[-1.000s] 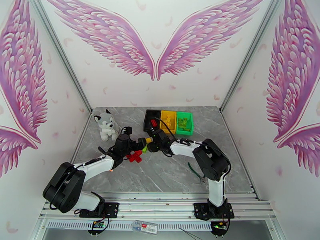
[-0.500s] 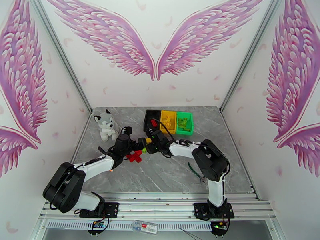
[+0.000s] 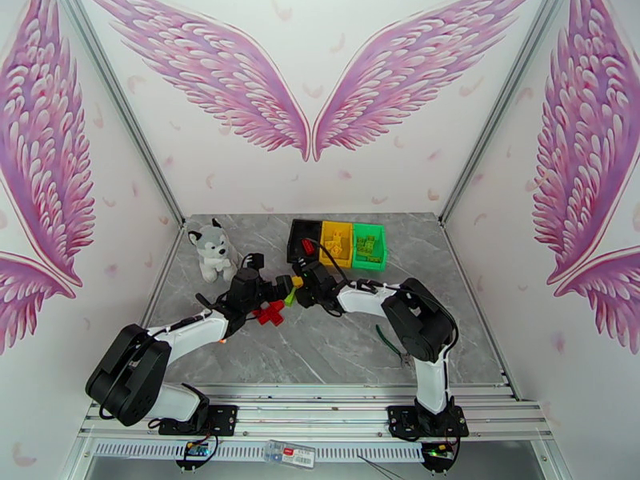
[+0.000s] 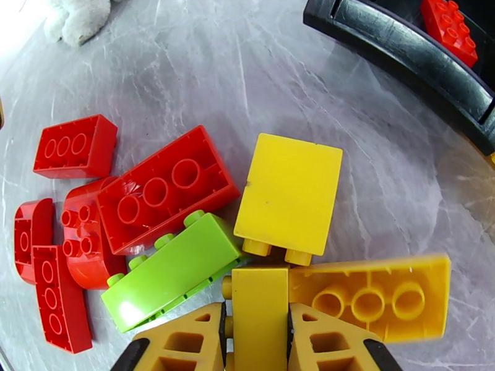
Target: Sort the legos into containers by color
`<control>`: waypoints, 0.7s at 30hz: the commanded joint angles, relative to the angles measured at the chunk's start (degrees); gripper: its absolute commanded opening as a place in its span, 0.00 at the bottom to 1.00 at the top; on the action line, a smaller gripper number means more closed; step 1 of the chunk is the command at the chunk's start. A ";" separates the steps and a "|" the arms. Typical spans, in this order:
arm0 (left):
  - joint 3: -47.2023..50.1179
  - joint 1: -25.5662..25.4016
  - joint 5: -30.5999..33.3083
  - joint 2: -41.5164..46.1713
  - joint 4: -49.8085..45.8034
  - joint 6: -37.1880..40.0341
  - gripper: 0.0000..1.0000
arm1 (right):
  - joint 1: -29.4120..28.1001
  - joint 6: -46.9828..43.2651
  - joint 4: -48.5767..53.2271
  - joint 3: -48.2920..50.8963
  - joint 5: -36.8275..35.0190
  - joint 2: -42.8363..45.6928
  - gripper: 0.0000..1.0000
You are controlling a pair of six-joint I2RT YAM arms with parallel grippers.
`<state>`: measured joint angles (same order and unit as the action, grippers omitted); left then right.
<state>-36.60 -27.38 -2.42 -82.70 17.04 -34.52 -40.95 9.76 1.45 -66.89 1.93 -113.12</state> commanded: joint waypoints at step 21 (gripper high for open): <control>-7.62 -10.14 1.81 -6.05 -5.25 7.19 0.98 | 13.71 13.71 0.15 5.51 -3.21 14.32 0.20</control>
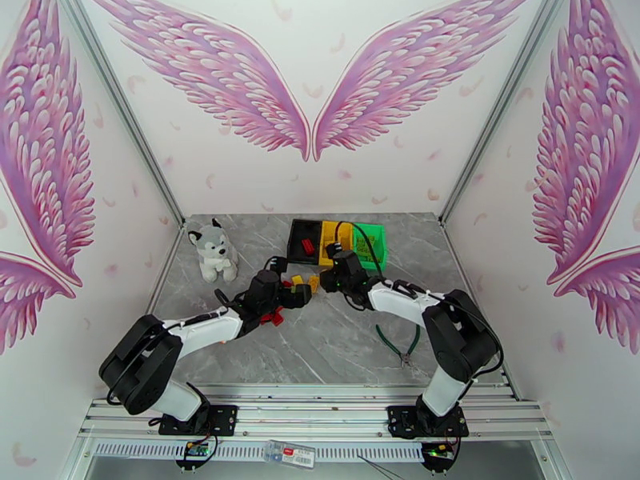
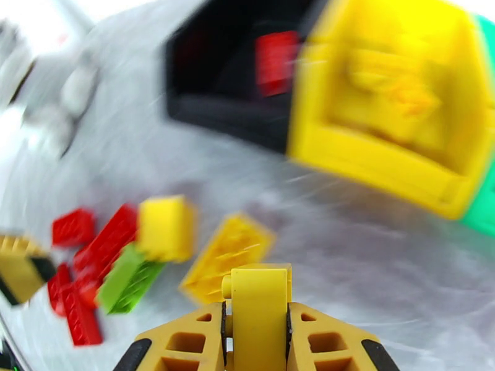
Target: Sort the legos into containers by color
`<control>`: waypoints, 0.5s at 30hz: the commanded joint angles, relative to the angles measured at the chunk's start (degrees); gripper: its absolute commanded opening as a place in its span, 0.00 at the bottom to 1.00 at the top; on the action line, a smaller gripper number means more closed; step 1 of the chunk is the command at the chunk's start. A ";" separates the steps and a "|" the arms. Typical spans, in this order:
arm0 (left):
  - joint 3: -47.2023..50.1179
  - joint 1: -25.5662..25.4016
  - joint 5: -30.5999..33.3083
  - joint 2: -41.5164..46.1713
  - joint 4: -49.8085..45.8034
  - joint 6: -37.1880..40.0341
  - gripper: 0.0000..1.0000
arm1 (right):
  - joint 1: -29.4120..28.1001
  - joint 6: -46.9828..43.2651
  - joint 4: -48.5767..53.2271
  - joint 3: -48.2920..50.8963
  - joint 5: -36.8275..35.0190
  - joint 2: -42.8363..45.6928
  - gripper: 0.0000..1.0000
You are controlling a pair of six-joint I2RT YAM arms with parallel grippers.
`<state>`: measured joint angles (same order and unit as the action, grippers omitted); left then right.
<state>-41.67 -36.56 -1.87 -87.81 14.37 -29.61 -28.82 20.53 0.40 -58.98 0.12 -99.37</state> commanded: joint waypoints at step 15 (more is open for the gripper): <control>-7.29 -9.97 10.81 -0.58 -8.11 11.50 0.98 | 8.51 1.41 19.99 -36.96 -3.20 -15.38 0.50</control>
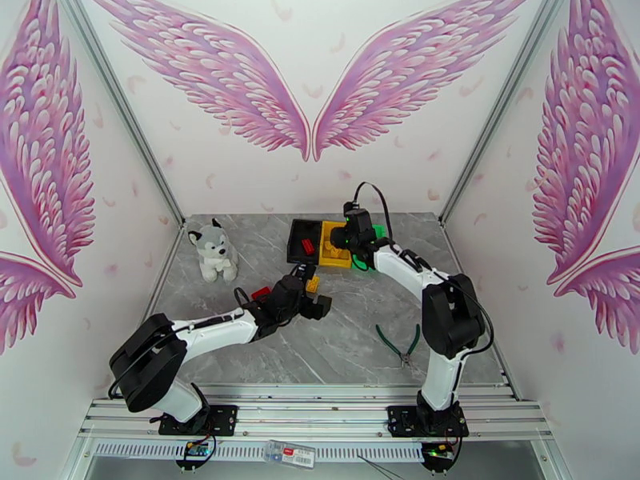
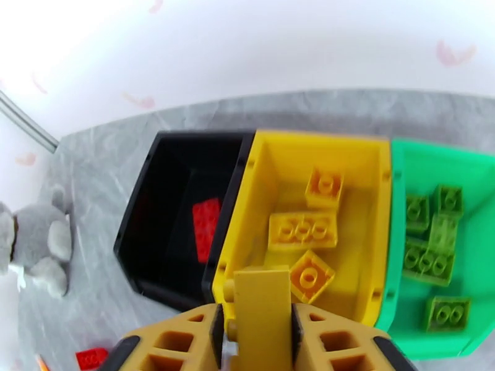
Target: Sort the legos into containers by color
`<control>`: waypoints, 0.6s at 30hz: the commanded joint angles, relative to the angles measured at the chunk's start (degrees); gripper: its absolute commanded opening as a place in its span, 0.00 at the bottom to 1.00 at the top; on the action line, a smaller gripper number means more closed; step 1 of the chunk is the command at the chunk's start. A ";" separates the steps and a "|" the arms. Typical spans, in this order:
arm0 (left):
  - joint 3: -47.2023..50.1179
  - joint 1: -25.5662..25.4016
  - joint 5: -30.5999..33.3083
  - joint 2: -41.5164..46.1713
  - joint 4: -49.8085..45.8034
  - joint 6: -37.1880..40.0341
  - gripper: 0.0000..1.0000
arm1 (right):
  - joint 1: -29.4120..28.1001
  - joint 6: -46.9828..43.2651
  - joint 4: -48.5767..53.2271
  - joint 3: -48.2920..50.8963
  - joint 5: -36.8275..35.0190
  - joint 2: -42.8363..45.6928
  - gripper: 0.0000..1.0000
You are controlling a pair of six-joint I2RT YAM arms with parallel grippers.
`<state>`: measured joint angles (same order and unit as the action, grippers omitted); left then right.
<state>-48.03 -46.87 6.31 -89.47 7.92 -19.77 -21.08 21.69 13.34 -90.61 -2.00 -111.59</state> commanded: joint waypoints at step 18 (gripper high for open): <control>4.03 3.16 5.54 6.63 1.25 -0.80 0.99 | -7.26 -1.08 -5.61 19.09 0.33 12.01 0.79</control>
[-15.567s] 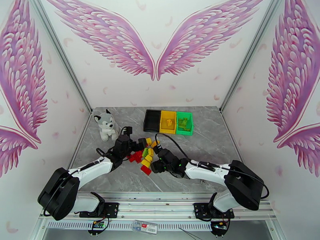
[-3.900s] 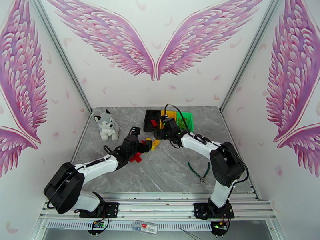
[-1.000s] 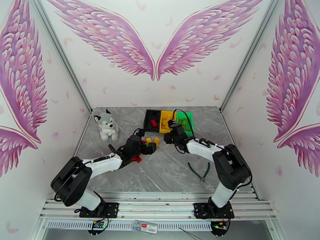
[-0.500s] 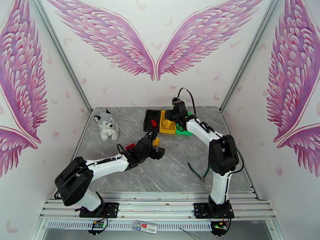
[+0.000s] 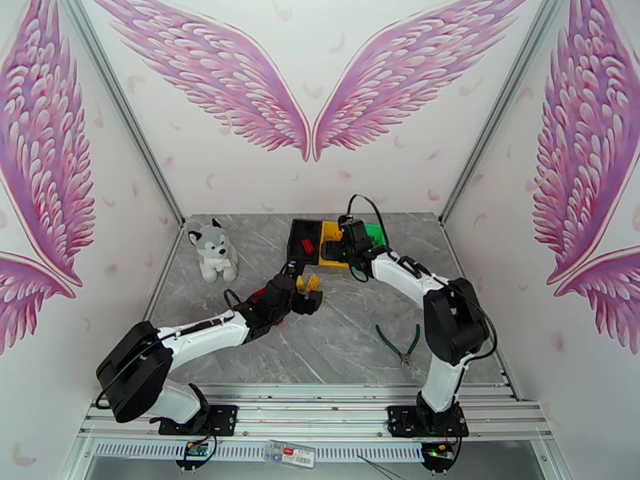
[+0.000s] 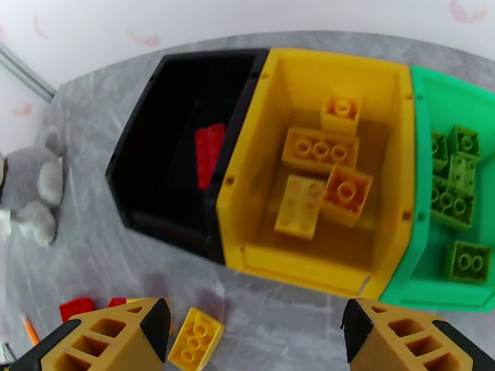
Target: Sort the legos into containers by color
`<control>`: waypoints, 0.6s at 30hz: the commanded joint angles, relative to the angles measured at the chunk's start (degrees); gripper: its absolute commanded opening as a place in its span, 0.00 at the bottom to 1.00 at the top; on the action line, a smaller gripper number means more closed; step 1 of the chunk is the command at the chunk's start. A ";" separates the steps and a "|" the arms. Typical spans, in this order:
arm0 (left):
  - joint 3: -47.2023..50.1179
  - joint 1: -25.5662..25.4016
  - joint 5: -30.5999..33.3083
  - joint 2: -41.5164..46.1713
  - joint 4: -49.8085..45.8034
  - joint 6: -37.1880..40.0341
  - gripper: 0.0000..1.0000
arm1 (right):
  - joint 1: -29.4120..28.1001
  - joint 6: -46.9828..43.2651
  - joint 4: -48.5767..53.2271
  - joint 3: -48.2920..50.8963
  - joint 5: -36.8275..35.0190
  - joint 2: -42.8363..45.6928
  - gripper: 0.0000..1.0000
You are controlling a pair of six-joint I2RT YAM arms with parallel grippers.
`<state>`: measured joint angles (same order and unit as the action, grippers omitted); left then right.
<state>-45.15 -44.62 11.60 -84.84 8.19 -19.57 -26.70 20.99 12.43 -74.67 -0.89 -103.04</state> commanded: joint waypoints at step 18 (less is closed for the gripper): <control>5.42 8.96 -5.93 4.66 3.94 -7.00 0.99 | -11.27 9.22 -7.65 7.50 -8.79 -5.75 0.65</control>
<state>-40.58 -35.90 6.96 -82.21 11.07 -25.78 -37.80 26.46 5.82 -66.02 -6.90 -106.30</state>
